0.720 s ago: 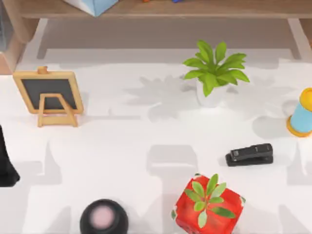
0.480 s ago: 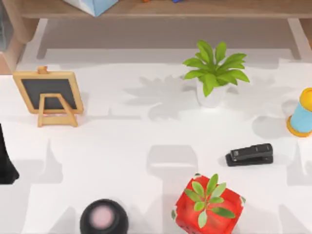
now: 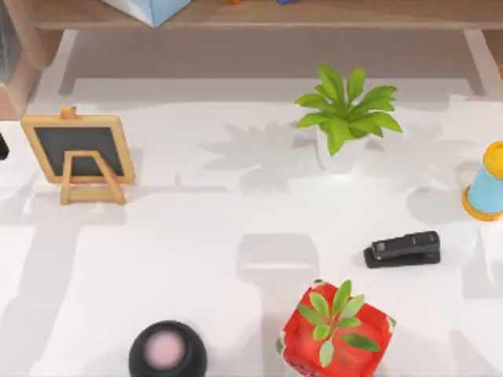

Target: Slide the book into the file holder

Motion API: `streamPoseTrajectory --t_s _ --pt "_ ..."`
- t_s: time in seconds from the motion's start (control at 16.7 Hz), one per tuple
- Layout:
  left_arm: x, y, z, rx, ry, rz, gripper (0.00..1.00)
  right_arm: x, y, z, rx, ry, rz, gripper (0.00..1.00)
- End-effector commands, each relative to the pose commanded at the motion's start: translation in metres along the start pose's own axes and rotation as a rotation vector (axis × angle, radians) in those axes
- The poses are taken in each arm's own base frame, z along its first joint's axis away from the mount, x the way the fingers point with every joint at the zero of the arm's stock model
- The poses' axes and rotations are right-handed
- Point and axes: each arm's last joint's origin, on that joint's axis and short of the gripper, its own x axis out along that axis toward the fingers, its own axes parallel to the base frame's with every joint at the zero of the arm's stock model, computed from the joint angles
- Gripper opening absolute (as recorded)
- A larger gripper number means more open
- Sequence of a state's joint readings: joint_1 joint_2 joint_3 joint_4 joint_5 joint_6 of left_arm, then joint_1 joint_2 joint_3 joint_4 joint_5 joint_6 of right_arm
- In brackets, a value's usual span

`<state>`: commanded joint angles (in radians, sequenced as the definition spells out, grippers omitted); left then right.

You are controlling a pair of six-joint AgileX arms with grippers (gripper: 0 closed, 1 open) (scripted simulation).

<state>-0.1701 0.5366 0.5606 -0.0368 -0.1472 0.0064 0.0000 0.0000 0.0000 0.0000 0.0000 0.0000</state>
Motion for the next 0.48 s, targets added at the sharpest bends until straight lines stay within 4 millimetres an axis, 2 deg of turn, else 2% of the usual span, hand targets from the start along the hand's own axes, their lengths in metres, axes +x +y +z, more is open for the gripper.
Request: streamPoseTrajectory --t_s 0.12,0.24,0.36,0.48 --pt "0.027 -0.011 0.045 0.001 0.000 0.001 1.00 0.000 0.000 0.000 0.000 0.000 0.000 1.00" --pt "0.062 -0.027 0.086 0.002 0.001 0.002 1.00 0.000 0.000 0.000 0.000 0.000 0.000 1.00" --pt "0.102 -0.050 0.119 0.002 -0.001 0.005 1.00 0.000 0.000 0.000 0.000 0.000 0.000 1.00" --pt "0.143 -0.078 0.142 0.001 -0.005 0.007 1.00 0.000 0.000 0.000 0.000 0.000 0.000 1.00"
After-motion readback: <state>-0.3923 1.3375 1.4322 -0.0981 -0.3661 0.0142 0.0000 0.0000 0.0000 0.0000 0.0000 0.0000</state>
